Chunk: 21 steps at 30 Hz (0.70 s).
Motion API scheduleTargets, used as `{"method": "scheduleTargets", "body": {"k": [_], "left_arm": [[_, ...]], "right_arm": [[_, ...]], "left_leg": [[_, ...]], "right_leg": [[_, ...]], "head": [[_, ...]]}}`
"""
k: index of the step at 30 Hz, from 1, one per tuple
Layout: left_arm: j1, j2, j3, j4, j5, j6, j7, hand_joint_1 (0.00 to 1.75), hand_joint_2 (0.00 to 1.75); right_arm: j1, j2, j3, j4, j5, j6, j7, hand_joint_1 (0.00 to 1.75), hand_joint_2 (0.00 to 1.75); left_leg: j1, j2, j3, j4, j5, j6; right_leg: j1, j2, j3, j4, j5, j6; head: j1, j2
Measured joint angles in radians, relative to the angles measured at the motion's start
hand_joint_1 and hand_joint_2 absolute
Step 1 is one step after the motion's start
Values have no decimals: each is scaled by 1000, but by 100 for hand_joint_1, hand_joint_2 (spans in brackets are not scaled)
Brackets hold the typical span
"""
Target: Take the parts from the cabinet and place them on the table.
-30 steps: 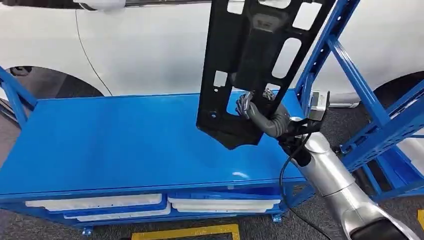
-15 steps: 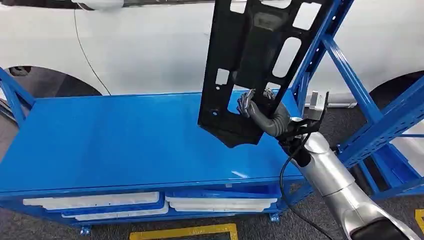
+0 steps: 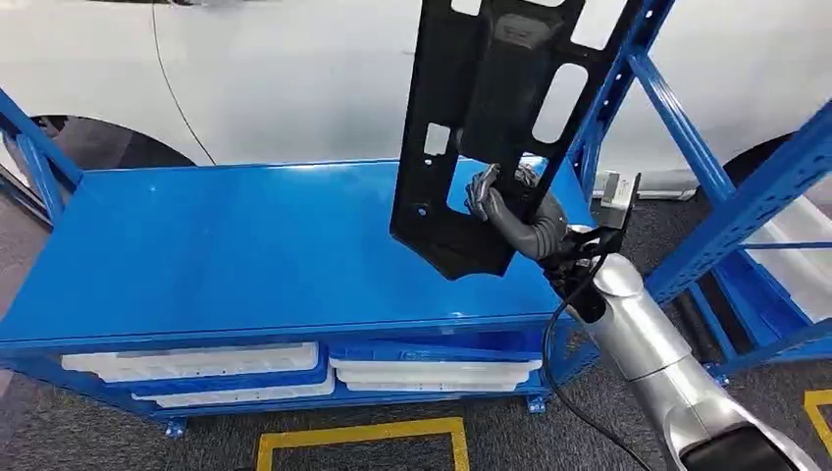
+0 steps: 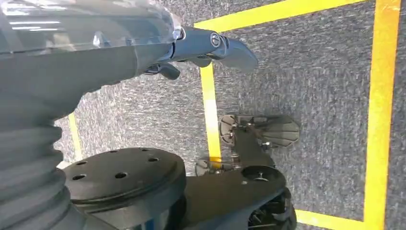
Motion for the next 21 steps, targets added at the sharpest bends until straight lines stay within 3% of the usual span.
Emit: {"method": "scheduleTargets", "body": {"k": [2,3,4,6,7,8,9,10,11,12,13,14,16,17,18,19,20,21], "left_arm": [[0,0,0,0,-3,-1,2,0,175],[0,0,0,0,-3,-2,2,0,175],[-1,0,0,0,-3,-2,3,0,175],[2,0,0,0,-3,-2,5,0,175],[2,0,0,0,-3,-2,5,0,175],[1,0,0,0,-3,-2,5,0,175],[1,0,0,0,-3,-2,5,0,175],[1,0,0,0,-3,-2,5,0,175],[1,0,0,0,-3,-2,5,0,175],[0,0,0,0,-6,-2,5,0,175],[-2,1,0,0,-6,-2,6,0,175],[-4,1,-1,0,-8,-2,6,0,175],[-5,1,-1,0,-9,-2,8,0,175],[-5,1,-1,0,-9,-2,10,0,175],[-4,1,-1,0,-9,-2,11,0,175],[-7,1,-1,0,-9,-3,11,0,175],[-9,1,-1,0,-10,-2,11,0,175],[-8,1,-1,0,-10,-3,11,0,175]], "right_arm": [[5,0,-3,-2,6,-6,-1,175,175],[9,4,-3,-3,9,-8,-2,175,175],[10,9,-3,-4,13,-8,-3,175,175],[16,12,-4,-7,20,-7,-5,175,175],[19,16,-4,-7,23,-6,-8,175,175],[22,18,-4,-7,26,-2,-10,175,175],[26,20,-6,-6,31,1,-10,175,175],[29,22,-8,-6,34,3,-10,175,175],[30,22,-10,-6,36,4,-10,175,175],[30,22,-13,-6,36,5,-11,175,175],[31,24,-16,-8,36,5,-12,175,175],[30,25,-22,-8,36,5,-13,175,175],[32,25,-25,-8,37,5,-15,175,175],[33,25,-26,-8,37,5,-15,175,175],[35,26,-27,-8,37,5,-15,175,175],[39,25,-31,-8,37,5,-15,175,175],[38,24,-33,-8,38,5,-15,175,175],[38,24,-35,-8,38,5,-15,175,175]], "left_leg": [[1,-1,-2,-9,19,-13],[1,-1,-8,-5,9,-19],[3,-1,-26,24,-42,-21],[5,-1,-65,165,-174,-26],[5,-1,-81,243,-213,-28],[5,-1,-87,294,-224,-30],[5,-1,-77,327,-205,-29],[5,-1,-46,308,-170,-27],[5,-1,1,253,-138,-24],[5,-1,68,166,-125,-18],[5,-3,145,70,-152,-11],[-2,-4,196,-15,-185,-8],[-6,-5,182,-12,-171,-1],[-12,-4,176,-12,-164,8],[-4,0,170,-27,-147,18],[-2,6,167,-31,-131,27],[-2,6,152,-31,-117,34],[-3,7,136,-30,-105,33]], "right_leg": [[3,0,-10,1,12,-11],[-9,-4,-18,-7,28,-21],[-6,-5,-31,-7,40,-29],[-3,-6,-60,-7,64,-38],[-1,-6,-75,-6,76,-39],[0,-5,-88,-5,85,-39],[2,-5,-107,-4,99,-37],[3,-5,-123,-3,110,-36],[4,-5,-137,-2,121,-33],[5,-4,-150,1,131,-30],[5,-4,-156,5,138,-27],[9,-4,-163,9,144,-21],[2,-6,-162,1,164,-10],[-1,-5,-164,-3,174,-3],[3,-1,-166,-4,180,5],[-1,1,-181,14,139,7],[-1,1,-197,63,75,8],[-3,0,-217,131,13,12]], "head": [[0,0],[0,0],[0,0],[0,0],[0,0],[0,0],[0,0],[0,0],[0,0],[0,0],[0,0],[0,0],[0,0],[0,0],[0,0],[0,0],[0,0],[0,0]]}}
